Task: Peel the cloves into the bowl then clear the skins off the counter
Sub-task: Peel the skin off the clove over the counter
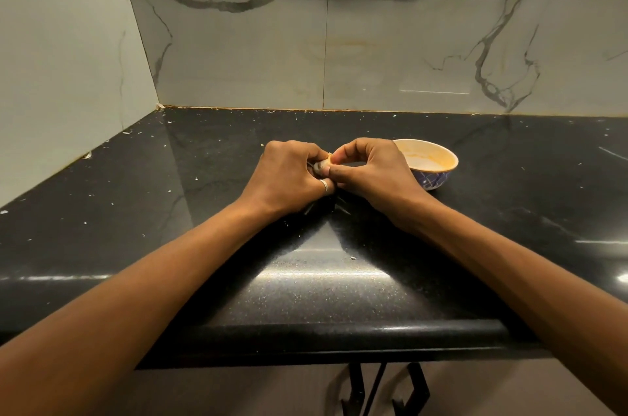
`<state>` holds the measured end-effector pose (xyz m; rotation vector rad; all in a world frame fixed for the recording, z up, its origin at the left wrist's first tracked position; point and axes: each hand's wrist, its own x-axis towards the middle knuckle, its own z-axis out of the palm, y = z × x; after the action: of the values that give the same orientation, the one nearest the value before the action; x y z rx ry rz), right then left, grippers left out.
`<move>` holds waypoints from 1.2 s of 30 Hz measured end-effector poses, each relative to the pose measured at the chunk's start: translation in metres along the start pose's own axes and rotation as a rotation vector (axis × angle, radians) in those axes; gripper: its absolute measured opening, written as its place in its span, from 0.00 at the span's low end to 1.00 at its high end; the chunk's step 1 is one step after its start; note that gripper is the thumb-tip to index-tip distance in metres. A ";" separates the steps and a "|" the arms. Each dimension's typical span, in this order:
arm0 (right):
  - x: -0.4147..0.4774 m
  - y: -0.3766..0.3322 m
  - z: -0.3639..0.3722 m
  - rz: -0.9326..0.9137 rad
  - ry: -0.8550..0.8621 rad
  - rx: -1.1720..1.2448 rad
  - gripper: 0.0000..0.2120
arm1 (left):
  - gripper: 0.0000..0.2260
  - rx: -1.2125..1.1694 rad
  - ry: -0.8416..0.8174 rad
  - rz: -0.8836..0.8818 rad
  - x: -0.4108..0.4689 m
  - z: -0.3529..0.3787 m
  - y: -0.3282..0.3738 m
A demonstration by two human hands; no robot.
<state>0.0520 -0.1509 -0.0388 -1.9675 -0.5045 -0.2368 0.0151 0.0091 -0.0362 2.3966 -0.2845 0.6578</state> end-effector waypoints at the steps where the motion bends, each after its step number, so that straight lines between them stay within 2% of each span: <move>1: 0.000 0.000 0.000 -0.002 -0.010 0.001 0.07 | 0.19 0.006 -0.007 -0.002 0.000 0.000 0.000; 4: -0.001 -0.001 -0.001 0.003 -0.040 -0.010 0.05 | 0.20 0.013 -0.012 -0.017 0.000 0.000 0.000; 8: -0.001 -0.002 -0.002 0.034 -0.108 0.040 0.08 | 0.20 0.016 0.009 -0.031 0.003 0.002 -0.002; 13: -0.001 -0.004 -0.007 0.059 -0.107 0.113 0.06 | 0.13 -0.029 0.037 -0.035 0.005 0.004 -0.007; 17: 0.000 -0.005 -0.011 0.076 -0.093 0.175 0.03 | 0.19 -0.153 0.014 -0.099 0.008 0.002 -0.011; 21: 0.001 -0.005 -0.011 0.101 -0.074 0.190 0.04 | 0.20 -0.261 0.035 -0.159 0.010 0.000 -0.014; 25: 0.004 0.000 -0.008 0.080 -0.037 0.096 0.04 | 0.20 -0.324 0.037 -0.203 0.011 0.001 -0.016; 29: 0.005 0.000 -0.008 0.030 0.004 0.027 0.02 | 0.20 -0.357 0.009 -0.172 0.009 0.001 -0.014; 36: 0.002 -0.004 -0.007 -0.016 -0.017 0.014 0.07 | 0.19 -0.358 -0.032 -0.095 0.007 -0.001 -0.008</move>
<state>0.0527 -0.1550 -0.0319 -1.9539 -0.5313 -0.2262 0.0233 0.0161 -0.0363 2.0651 -0.2739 0.4801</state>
